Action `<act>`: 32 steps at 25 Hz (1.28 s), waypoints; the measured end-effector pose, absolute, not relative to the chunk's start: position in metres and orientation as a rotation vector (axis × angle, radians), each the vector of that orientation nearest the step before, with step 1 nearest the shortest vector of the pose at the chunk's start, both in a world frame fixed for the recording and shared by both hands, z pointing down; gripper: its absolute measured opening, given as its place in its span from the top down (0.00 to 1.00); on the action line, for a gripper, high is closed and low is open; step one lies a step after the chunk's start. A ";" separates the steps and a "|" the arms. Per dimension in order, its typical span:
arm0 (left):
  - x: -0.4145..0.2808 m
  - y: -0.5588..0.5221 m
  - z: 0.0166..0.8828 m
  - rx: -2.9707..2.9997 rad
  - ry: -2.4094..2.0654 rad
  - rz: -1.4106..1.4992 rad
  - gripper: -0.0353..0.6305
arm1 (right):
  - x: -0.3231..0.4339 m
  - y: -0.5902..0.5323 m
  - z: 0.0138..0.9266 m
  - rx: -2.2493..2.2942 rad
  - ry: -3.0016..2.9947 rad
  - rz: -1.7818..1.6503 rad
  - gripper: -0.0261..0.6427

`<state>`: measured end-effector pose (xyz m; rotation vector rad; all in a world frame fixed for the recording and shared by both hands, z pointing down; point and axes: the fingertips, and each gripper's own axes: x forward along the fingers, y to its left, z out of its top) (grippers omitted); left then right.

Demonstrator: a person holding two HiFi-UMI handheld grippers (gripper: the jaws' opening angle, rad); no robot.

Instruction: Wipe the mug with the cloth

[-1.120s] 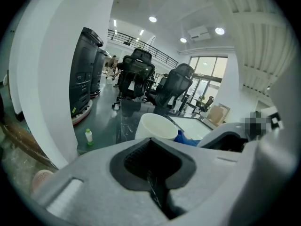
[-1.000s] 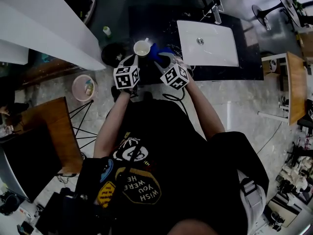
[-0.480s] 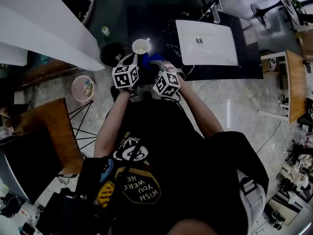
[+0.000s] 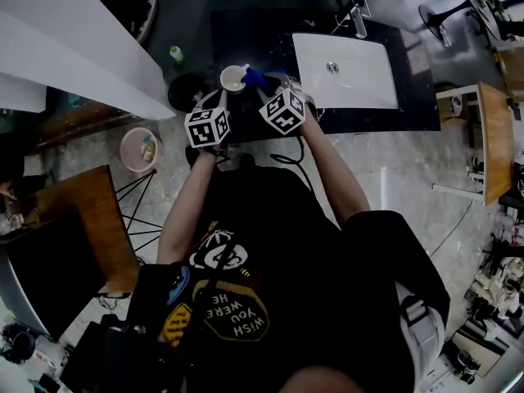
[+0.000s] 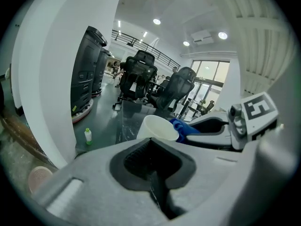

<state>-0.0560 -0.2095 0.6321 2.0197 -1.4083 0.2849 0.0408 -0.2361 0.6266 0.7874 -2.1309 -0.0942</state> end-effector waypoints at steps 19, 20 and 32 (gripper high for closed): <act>-0.071 -0.187 0.630 1.990 -1.427 0.261 0.94 | 0.083 -0.218 0.670 0.963 -2.073 0.142 0.59; -0.073 -0.184 0.627 1.998 -1.431 0.256 0.94 | 0.083 -0.214 0.658 0.999 -2.132 0.158 0.57; -0.053 -0.146 0.574 2.312 -1.478 0.383 0.94 | 0.075 -0.162 0.585 1.266 -2.452 0.451 0.96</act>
